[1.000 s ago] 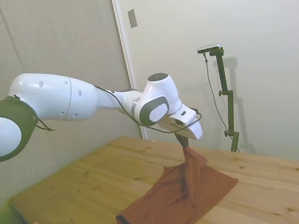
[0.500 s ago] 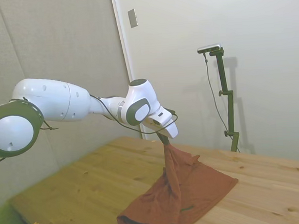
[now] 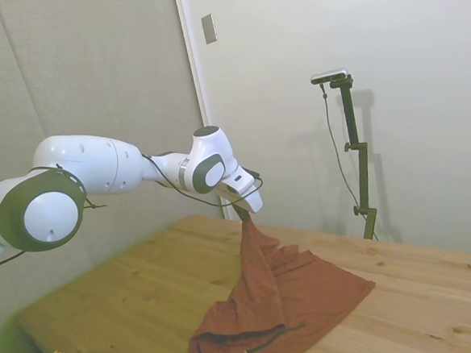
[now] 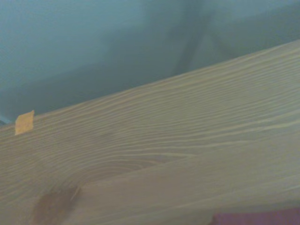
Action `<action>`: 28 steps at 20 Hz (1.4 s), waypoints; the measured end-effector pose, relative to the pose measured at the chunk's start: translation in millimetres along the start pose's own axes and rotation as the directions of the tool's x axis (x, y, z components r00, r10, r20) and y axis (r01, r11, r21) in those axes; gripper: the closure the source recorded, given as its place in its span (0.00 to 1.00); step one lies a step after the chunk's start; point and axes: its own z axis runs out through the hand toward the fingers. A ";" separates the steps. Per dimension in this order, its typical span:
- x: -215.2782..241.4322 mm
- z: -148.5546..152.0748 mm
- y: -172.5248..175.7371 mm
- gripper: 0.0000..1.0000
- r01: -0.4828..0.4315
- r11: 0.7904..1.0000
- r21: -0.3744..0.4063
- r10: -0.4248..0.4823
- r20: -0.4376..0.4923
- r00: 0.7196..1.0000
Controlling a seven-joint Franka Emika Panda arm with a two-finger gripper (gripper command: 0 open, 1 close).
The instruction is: Unfold the shorts
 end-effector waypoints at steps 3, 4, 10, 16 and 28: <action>-17.1 14.7 -10.3 1.00 0.006 1.000 -0.006 -0.005 0.002 1.000; -21.4 20.6 -12.3 1.00 0.006 1.000 -0.009 -0.006 0.003 1.000; -32.5 59.1 -15.2 1.00 0.003 1.000 -0.029 -0.002 0.017 1.000; -56.4 63.6 -31.5 1.00 0.031 1.000 -0.004 -0.031 0.041 0.999; -95.0 90.4 -36.6 0.00 0.091 0.995 -0.035 -0.089 0.063 0.994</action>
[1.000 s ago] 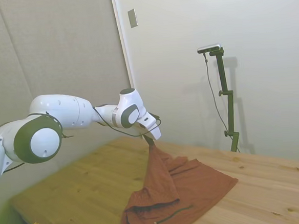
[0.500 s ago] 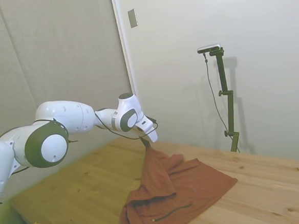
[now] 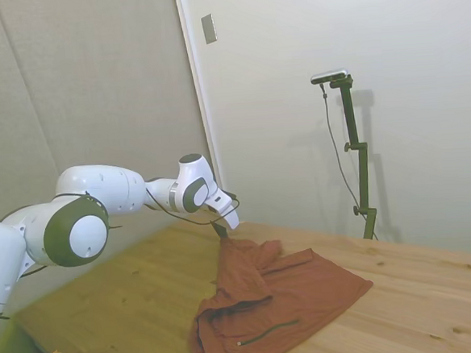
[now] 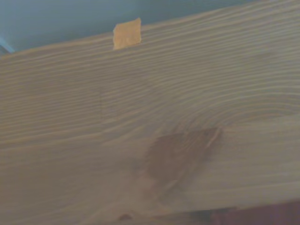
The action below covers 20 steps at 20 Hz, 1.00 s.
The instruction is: Unfold the shorts
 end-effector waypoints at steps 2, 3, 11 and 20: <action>0.0 -0.8 -0.3 0.00 0.001 1.000 -0.004 -0.001 0.002 1.000; 0.1 -1.6 -0.7 0.00 0.001 1.000 -0.004 -0.001 0.002 1.000; 3.6 -4.1 -0.2 0.00 -0.002 1.000 -0.011 0.002 0.005 1.000; 23.2 -26.9 2.1 0.00 -0.004 1.000 -0.014 0.003 -0.040 0.999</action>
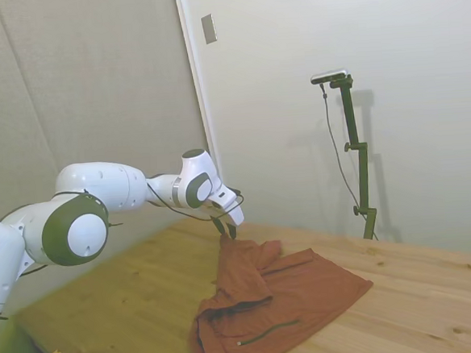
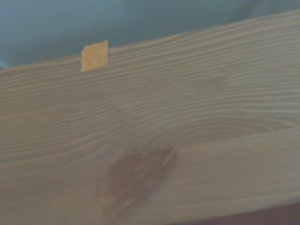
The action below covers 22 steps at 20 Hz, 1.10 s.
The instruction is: Unfold the shorts
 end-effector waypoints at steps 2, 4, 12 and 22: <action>1.5 -8.3 -1.2 0.00 0.004 1.000 0.003 -0.004 -0.009 1.000; 3.0 -18.8 -0.7 0.00 0.008 1.000 0.005 -0.008 -0.018 1.000; 19.3 -91.0 41.0 0.00 -0.004 1.000 -0.029 0.002 -0.069 0.998; 20.3 -164.0 136.7 0.00 -0.044 0.997 -0.059 0.038 -0.097 0.995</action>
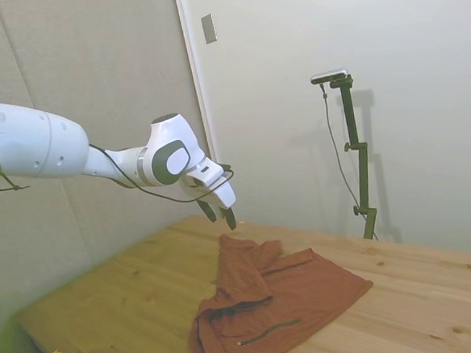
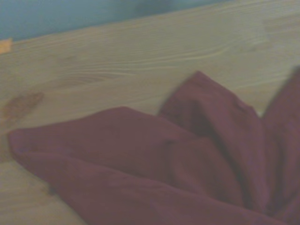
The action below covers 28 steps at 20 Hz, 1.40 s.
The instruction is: Unfold the shorts
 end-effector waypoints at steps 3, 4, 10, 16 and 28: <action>6.8 -11.7 51.3 0.00 -0.020 0.999 -0.041 0.020 -0.016 1.000; 8.4 -13.6 68.9 0.00 -0.028 0.998 -0.052 0.027 -0.022 0.999; 29.1 -19.4 172.0 0.00 -0.120 0.990 -0.070 0.115 -0.069 0.991; 46.9 -8.0 187.5 0.00 -0.147 0.988 -0.045 0.142 -0.101 0.985; 84.3 58.1 193.6 0.00 -0.183 0.983 -0.015 0.182 -0.049 0.982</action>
